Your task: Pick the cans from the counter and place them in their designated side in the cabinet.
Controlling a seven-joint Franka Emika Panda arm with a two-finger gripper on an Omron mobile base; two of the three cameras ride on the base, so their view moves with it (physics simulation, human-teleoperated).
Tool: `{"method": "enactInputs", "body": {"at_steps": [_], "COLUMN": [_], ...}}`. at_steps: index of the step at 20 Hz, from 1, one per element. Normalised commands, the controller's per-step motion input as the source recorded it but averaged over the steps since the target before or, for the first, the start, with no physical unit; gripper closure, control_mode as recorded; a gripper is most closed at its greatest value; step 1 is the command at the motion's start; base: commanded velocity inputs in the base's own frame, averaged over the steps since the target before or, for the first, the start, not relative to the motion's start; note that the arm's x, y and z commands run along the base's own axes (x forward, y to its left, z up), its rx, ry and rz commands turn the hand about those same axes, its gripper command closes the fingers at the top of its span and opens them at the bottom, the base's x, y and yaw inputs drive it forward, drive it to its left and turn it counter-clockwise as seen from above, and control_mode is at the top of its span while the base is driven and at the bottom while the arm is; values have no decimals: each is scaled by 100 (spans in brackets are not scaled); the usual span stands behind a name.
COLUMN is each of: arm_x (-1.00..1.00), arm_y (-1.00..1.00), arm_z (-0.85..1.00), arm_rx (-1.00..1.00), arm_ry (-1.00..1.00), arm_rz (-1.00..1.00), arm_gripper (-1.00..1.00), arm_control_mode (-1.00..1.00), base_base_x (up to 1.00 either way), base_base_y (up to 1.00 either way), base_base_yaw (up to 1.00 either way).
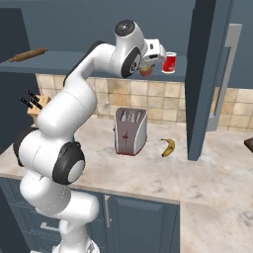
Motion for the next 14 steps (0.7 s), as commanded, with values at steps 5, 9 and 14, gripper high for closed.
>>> {"method": "enactInputs", "body": {"at_steps": [5,9,14], "arm_x": [14,12,14], "arm_y": [-6,-5,-5], "arm_z": [-3,0,0], "arm_rx": [0,0,0], "arm_ry": [0,0,0], "arm_rz": [1,1,1], "arm_gripper": [100,100,100], "arm_control_mode": [-100,-100,-100], "base_base_x": [0,0,0], "base_base_y": [0,0,0], "base_base_yaw": [0,0,0]}}
